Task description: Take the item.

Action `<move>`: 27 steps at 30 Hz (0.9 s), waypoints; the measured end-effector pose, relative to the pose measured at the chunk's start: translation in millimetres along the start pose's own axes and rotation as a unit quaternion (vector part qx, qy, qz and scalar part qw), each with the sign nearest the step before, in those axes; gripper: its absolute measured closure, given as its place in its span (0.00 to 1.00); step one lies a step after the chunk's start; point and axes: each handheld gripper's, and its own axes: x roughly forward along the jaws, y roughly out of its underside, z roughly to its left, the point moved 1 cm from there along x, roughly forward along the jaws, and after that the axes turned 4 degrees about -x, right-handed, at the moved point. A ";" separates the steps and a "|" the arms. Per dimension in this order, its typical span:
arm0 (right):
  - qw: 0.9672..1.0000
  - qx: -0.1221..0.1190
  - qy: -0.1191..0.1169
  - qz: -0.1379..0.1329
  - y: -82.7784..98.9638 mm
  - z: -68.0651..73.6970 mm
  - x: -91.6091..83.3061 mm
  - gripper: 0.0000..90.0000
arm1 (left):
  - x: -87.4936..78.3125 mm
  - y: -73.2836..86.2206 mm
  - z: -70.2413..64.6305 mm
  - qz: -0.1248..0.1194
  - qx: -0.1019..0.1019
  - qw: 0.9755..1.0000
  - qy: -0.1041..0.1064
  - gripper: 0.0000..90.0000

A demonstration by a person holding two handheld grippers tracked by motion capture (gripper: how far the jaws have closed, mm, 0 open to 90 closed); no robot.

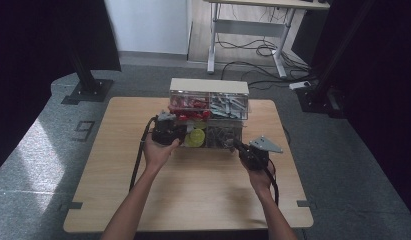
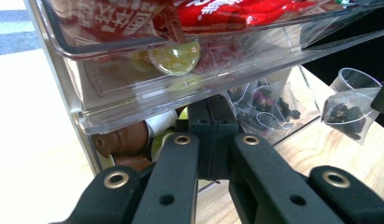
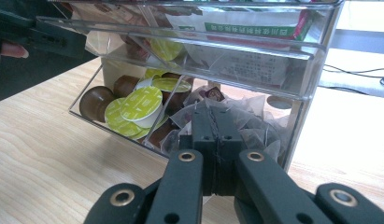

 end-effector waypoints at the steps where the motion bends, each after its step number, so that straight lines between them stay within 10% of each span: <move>1: 1.000 0.000 0.000 -0.001 -0.1 -0.5 -0.7 0.99 | 0.1 0.0 0.0 0.000 0.000 1.000 0.000 1.00; 27: 0.999 0.016 0.017 -0.027 -3.0 -20.6 -33.4 0.99 | 0.4 0.5 -1.2 0.000 0.000 1.000 0.000 1.00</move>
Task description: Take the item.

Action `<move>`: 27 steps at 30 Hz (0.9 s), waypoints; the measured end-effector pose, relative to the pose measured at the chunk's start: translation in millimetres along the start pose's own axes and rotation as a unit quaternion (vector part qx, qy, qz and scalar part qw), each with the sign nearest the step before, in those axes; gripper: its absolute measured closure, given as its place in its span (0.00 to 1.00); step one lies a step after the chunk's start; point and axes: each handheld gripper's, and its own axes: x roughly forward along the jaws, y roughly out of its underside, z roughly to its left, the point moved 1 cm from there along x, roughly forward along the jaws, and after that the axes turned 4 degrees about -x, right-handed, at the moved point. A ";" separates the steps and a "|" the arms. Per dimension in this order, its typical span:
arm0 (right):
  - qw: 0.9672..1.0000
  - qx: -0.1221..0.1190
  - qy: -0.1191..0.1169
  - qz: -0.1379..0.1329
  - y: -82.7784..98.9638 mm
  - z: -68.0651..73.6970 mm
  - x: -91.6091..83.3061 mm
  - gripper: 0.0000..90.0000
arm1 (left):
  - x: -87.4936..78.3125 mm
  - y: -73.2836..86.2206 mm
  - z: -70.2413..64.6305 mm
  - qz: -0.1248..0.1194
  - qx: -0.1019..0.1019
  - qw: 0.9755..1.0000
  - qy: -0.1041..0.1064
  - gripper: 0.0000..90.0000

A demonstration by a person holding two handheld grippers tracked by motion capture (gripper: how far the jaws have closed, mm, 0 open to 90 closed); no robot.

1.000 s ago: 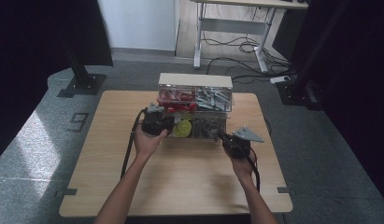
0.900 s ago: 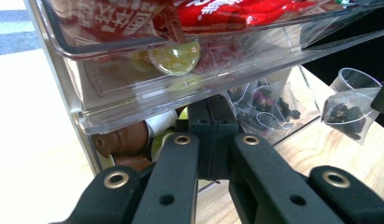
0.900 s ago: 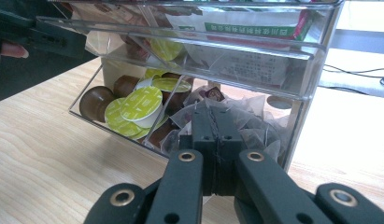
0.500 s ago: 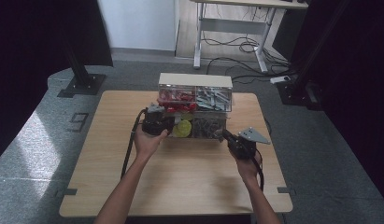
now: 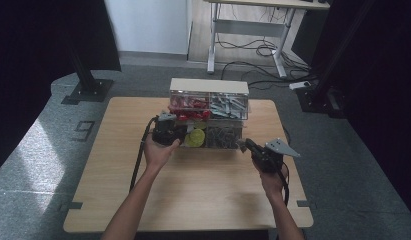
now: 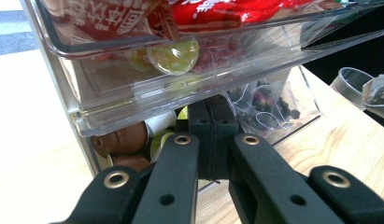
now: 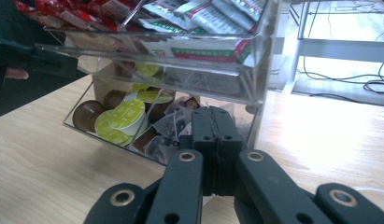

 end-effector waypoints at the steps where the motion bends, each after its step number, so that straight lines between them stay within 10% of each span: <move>1: 1.000 0.000 0.001 -0.001 -0.6 -1.2 -1.2 0.99 | 0.0 0.0 0.0 0.000 0.000 1.000 0.000 1.00; 27: 0.999 -0.001 0.046 -0.004 -9.1 -34.8 -18.0 0.99 | 0.2 0.0 -0.1 0.002 0.000 1.000 0.000 1.00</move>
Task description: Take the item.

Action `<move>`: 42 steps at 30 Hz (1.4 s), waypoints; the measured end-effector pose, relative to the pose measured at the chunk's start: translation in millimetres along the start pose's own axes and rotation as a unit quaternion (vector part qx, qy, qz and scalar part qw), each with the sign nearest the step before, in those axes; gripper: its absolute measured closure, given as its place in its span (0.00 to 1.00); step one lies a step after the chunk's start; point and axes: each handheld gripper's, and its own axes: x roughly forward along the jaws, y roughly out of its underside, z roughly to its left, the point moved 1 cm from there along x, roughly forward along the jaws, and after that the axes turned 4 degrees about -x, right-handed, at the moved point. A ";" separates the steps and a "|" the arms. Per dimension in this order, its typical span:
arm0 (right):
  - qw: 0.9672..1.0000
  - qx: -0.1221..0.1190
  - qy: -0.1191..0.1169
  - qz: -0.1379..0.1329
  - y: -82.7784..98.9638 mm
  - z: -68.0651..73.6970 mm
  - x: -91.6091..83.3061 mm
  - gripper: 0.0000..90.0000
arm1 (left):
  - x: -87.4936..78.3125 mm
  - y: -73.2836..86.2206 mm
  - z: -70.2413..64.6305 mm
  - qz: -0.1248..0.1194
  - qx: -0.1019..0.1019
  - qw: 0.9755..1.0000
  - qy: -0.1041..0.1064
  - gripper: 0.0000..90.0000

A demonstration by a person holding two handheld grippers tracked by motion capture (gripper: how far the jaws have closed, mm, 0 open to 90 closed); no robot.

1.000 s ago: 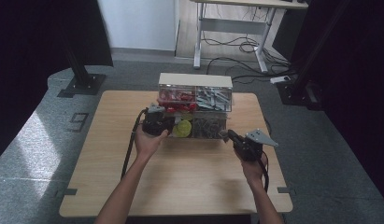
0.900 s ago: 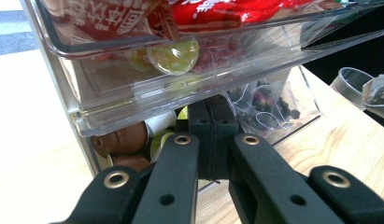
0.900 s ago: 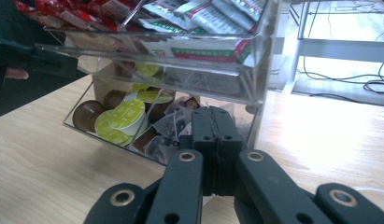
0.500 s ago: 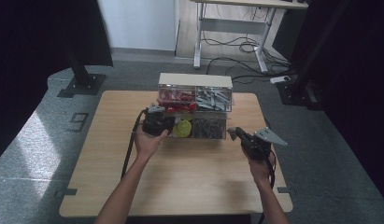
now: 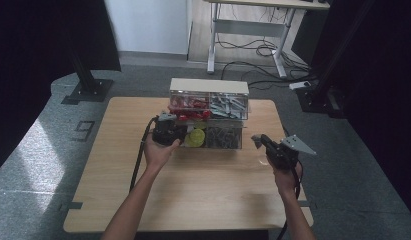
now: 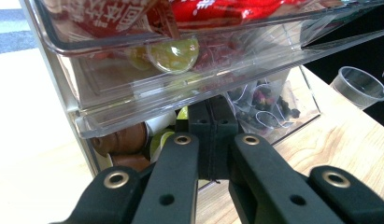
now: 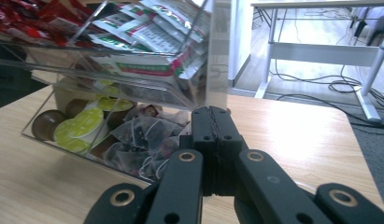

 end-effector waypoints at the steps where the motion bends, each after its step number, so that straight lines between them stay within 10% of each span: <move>1: 1.000 0.001 0.002 0.000 0.2 -1.2 -0.1 0.99 | -0.1 0.0 -0.2 0.000 0.001 1.000 0.000 1.00; 42: 0.997 0.033 0.057 0.025 15.3 -48.5 5.8 0.99 | 2.8 1.8 -0.9 0.005 0.003 1.000 -0.001 1.00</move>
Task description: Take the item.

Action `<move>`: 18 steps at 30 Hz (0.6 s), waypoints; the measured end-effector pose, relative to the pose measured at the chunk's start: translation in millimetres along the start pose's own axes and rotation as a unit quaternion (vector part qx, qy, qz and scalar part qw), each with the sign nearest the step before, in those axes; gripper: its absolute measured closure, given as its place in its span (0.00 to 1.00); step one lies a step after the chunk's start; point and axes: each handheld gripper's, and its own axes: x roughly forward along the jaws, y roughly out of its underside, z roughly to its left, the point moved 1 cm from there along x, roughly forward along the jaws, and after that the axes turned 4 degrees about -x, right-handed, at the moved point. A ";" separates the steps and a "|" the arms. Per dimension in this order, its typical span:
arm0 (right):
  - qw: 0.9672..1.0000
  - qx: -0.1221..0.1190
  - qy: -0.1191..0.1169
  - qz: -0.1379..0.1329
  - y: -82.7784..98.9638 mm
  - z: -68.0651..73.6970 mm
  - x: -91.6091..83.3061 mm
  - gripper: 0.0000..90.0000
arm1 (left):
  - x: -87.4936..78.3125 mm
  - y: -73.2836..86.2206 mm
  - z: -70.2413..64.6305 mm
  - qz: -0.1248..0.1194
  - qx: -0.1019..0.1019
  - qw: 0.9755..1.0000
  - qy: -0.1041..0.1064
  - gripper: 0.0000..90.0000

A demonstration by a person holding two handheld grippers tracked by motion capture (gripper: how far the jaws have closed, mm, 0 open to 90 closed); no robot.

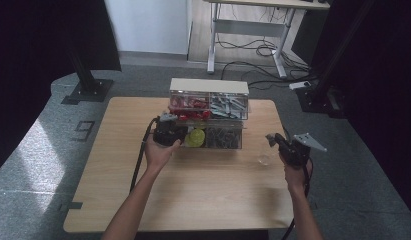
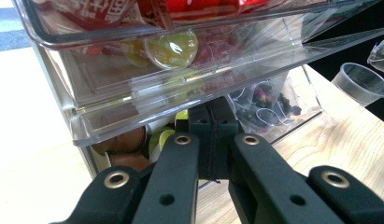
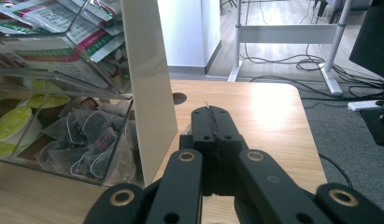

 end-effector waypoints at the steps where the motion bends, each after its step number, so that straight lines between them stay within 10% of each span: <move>1: 1.000 0.001 0.000 0.001 0.4 -0.2 0.5 0.99 | 0.1 0.2 0.0 0.000 0.000 1.000 0.000 1.00; 18: 1.000 -0.017 0.003 0.017 8.9 4.1 2.4 0.75 | 0.7 1.5 0.2 0.001 -0.001 1.000 -0.001 1.00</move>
